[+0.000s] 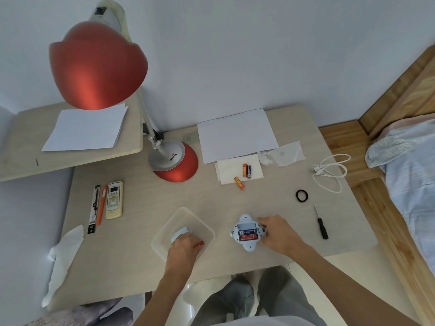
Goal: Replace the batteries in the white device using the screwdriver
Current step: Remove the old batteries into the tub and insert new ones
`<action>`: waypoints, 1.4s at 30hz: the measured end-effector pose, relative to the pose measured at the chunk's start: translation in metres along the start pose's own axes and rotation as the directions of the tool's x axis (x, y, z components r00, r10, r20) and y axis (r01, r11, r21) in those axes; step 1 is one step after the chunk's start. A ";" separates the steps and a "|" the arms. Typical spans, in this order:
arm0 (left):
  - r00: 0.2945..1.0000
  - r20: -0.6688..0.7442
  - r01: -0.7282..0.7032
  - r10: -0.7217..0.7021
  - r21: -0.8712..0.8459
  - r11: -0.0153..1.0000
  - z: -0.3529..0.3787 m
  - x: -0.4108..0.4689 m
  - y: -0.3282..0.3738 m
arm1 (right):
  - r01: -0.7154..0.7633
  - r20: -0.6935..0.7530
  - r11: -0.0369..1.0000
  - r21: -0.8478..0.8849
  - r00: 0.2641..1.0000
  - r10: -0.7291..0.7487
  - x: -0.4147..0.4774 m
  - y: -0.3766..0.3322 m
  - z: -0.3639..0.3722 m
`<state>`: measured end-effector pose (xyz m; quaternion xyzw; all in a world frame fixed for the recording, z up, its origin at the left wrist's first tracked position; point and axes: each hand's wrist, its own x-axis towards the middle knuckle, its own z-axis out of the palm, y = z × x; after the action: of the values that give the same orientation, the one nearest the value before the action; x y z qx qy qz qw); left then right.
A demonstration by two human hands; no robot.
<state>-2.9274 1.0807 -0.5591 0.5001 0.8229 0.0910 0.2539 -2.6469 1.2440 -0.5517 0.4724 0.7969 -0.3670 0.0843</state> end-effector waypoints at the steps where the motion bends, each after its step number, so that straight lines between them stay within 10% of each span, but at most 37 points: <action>1: 1.000 -0.020 -0.007 0.007 -0.012 1.000 -0.002 0.000 -0.001 | -0.005 0.002 1.000 0.003 1.000 0.005 0.000 -0.001 0.000; 13: 0.880 -0.210 -0.417 0.426 0.087 0.904 -0.032 -0.004 0.056 | -0.016 -0.017 0.999 0.035 1.000 0.017 -0.003 -0.003 0.000; 24: 0.743 0.293 -0.667 0.601 0.259 0.699 0.017 0.029 0.101 | -0.042 -0.061 0.984 0.172 0.997 0.054 -0.010 -0.005 0.000; 42: 0.655 0.389 -0.753 0.648 0.264 0.603 0.016 0.070 0.100 | -0.115 -0.022 0.980 0.163 0.993 0.120 -0.004 -0.006 -0.014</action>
<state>-2.8671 1.1879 -0.5554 0.8323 0.5177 -0.0526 0.1909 -2.6465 1.2486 -0.5363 0.5297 0.7364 -0.4172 0.0545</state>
